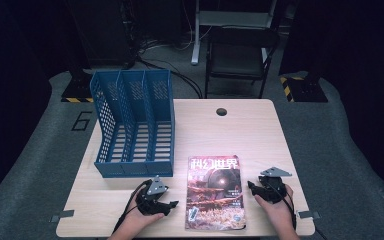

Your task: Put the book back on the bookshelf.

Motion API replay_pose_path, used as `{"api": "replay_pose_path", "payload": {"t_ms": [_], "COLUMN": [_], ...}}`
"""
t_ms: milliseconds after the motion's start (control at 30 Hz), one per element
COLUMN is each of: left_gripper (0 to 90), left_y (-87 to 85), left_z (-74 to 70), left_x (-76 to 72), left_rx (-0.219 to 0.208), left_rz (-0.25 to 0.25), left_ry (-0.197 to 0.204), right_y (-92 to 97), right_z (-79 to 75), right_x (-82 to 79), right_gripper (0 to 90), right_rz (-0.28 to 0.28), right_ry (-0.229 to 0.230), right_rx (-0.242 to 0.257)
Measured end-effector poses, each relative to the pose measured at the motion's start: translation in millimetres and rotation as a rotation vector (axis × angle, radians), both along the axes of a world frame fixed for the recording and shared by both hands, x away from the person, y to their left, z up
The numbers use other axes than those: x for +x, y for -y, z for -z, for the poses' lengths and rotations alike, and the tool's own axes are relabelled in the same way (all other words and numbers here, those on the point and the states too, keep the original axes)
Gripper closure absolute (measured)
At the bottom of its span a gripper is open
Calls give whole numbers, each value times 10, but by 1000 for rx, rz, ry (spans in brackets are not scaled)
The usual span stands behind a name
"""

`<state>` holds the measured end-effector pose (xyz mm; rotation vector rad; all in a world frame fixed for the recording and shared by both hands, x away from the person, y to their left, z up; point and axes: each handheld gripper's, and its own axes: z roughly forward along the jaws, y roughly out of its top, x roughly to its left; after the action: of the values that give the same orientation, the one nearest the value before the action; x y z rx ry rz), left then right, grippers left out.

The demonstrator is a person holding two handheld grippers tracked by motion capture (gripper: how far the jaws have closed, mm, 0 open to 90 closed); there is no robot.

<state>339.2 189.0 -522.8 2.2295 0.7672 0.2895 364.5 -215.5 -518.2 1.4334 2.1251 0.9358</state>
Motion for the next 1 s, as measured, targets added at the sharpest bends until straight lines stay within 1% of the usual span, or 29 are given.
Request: {"api": "replay_pose_path", "payload": {"t_ms": [33, 67, 100, 167, 200, 233, 267, 300, 333, 367, 400, 467, 500, 533, 600, 633, 667, 700, 800, 833, 867, 900, 933, 967, 1000], "left_gripper": [333, 335, 335, 348, 348, 349, 352, 352, 352, 352, 352, 352, 352, 352, 355, 355, 355, 356, 361, 365, 366, 366, 365, 365, 365], "left_y": [0, 1, 2, 4, 2, 7, 14, 20, 25, 22, 25, 39, 33, 50, 79, 79, 91, 95, 154, 159, 177, 188, 206, 221, 232], "left_z": [0, 0, -2, -13, -24, -30, -31, -34, -39, -46, -52, -50, -64, -66, -86, -86, -91, -110, -136, -148, -156, -168, -173, -173, -176], "left_x": [0, 0, 0, 1, 5, 6, 4, 4, -1, 5, 4, 6, 12, 5, -14, -14, -21, -26, -43, -43, -50, -53, -57, -62, -66], "left_rx": [0, -7, -11, -5, -3, -8, -17, -17, -27, -26, -37, -49, -39, -48, -49, -49, -54, -54, -82, -75, -82, -72, -74, -79, -78], "left_rz": [0, 0, -1, 4, 14, 12, 8, 2, -2, -6, -13, -32, -21, -34, -34, -34, -40, -31, -60, -53, -56, -52, -50, -52, -52], "left_ry": [0, -3, -8, -18, -30, -37, -37, -25, -31, -21, -36, -27, -37, -39, -41, -41, -28, -40, -28, -27, -29, -29, -31, -28, -28], "right_y": [0, 14, 14, 31, 31, 32, 30, 34, 35, 35, 35, 26, 26, 18, 3, 3, -17, -25, -36, -55, -68, -68, -82, -105, -117], "right_z": [0, -15, -15, -29, -29, -30, -32, -33, -39, -50, -50, -79, -79, -88, -94, -94, -104, -110, -131, -149, -158, -158, -168, -180, -187], "right_x": [0, -3, -3, -6, -6, -8, -11, -10, -13, -17, -17, -36, -36, -43, -46, -46, -49, -54, -65, -75, -84, -84, -89, -97, -100], "right_gripper": [482, 484, 484, 483, 483, 484, 485, 487, 490, 497, 497, 506, 506, 506, 517, 517, 518, 520, 523, 522, 521, 521, 521, 520, 520], "right_rz": [0, 1, 1, 8, 8, 11, 19, 17, 17, 16, 16, 19, 19, 20, 1, 1, -1, -2, -7, -13, -13, -13, -19, -24, -31], "right_ry": [0, -6, -6, -5, -5, -6, -13, -12, -11, -4, -4, -4, -4, -1, 0, 0, 3, 2, 8, 10, 8, 8, 10, 15, 21], "right_rx": [0, 29, 29, 55, 55, 57, 59, 60, 61, 69, 69, 81, 81, 90, 85, 85, 89, 93, 98, 104, 96, 96, 95, 89, 71]}}
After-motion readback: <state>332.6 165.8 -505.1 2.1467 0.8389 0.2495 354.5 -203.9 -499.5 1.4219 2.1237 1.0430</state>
